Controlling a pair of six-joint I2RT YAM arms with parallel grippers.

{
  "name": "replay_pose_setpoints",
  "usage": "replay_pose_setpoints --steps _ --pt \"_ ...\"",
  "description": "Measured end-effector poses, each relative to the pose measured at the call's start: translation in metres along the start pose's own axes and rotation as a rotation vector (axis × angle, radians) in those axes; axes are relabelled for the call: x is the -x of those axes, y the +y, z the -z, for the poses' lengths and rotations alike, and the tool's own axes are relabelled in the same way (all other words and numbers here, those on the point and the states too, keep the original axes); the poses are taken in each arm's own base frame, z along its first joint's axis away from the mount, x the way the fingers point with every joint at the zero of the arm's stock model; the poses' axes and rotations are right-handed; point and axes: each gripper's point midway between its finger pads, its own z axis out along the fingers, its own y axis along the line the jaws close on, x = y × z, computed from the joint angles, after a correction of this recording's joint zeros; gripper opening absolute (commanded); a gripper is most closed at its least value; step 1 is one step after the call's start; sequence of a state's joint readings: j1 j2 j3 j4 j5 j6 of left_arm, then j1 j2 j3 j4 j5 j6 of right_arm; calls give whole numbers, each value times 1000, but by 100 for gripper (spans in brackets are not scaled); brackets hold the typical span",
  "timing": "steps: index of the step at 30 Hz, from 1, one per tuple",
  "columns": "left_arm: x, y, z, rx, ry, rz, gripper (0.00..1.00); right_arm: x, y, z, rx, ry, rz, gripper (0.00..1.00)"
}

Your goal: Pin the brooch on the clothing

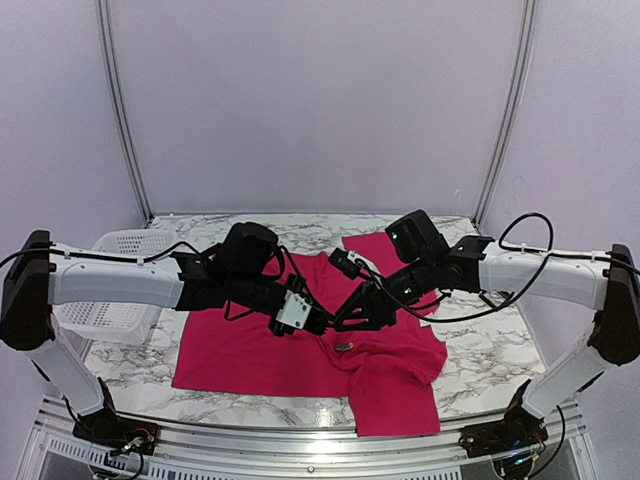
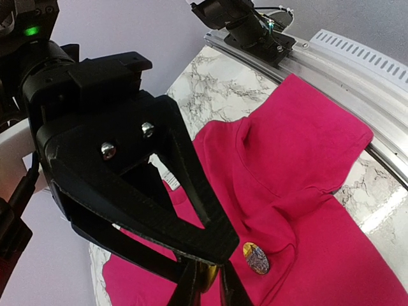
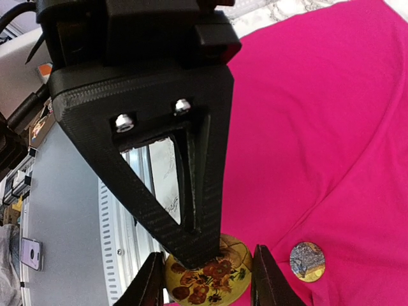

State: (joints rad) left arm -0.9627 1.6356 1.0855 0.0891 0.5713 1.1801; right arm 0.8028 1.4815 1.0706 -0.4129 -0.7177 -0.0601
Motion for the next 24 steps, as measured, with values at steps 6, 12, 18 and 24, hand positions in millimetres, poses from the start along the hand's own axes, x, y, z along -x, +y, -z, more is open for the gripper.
replay_pose_setpoints --steps 6,12,18,24 --pt "-2 -1 -1 -4 7 9 0 6 4 0 13 -7 15 23" --pt "-4 0 -1 0 15 17 0 6 5 0 14 -7 27 26" --pt "-34 20 2 104 125 251 26 14 -16 1 -103 -34 38 35" --pt "-158 88 58 477 300 912 49 37 -47 10 -211 -136 -25 38"
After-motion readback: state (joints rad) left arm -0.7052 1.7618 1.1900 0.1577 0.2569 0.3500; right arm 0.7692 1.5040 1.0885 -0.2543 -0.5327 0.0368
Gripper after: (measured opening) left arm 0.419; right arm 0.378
